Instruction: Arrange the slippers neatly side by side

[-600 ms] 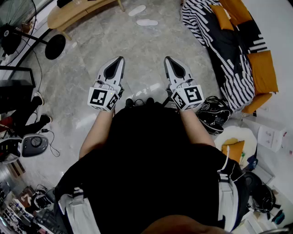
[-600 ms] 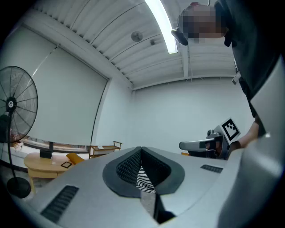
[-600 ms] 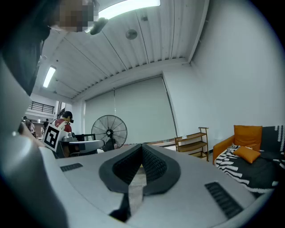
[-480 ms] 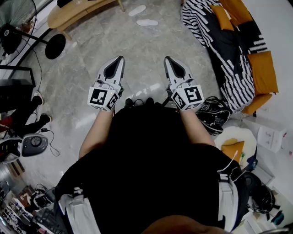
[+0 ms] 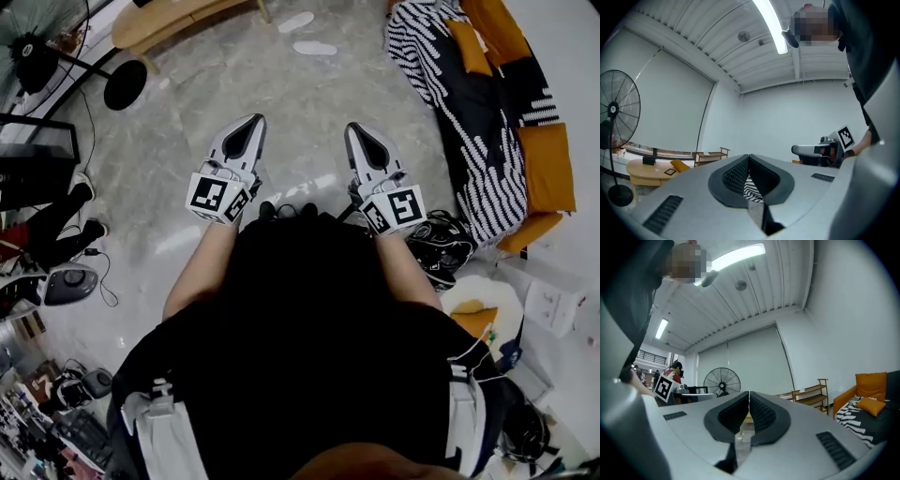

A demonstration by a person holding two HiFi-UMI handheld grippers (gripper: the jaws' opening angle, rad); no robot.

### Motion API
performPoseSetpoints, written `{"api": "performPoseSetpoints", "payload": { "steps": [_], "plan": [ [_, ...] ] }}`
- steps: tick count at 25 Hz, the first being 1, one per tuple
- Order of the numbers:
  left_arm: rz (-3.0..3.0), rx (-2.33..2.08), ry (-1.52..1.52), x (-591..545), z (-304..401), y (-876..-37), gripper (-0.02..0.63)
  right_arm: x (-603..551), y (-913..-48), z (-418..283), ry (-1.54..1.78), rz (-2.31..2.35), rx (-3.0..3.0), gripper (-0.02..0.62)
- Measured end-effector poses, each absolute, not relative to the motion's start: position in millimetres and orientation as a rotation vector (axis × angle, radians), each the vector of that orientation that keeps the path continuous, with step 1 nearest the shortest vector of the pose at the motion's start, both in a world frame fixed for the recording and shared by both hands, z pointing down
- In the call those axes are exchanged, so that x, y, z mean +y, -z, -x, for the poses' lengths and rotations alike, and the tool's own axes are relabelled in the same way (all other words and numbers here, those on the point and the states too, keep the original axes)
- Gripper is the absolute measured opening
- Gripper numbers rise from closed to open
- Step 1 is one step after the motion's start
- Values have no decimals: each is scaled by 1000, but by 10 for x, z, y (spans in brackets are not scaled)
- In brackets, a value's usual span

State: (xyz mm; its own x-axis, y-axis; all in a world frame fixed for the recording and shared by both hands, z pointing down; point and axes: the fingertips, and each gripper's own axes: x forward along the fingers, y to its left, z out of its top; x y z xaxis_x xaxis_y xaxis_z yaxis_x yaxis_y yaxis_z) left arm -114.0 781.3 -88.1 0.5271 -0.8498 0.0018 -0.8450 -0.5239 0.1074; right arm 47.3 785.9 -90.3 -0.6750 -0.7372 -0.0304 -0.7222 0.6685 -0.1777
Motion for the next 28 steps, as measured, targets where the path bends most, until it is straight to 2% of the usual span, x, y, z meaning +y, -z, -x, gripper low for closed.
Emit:
{"api": "performPoseSetpoints", "payload": {
  "steps": [8,16,28],
  "plan": [
    [-2670,-1490,30,7875,1055,826,15,7817,749,-548,273,1209,2783,32],
    [-2610,-1521,5,7888,1317,718,15,7772,658,-466,325,1233,2792,32],
    [-2658,-1407,40,7193,1293,586,15,7199,541,-423,382,1312,2790,32]
  ]
}}
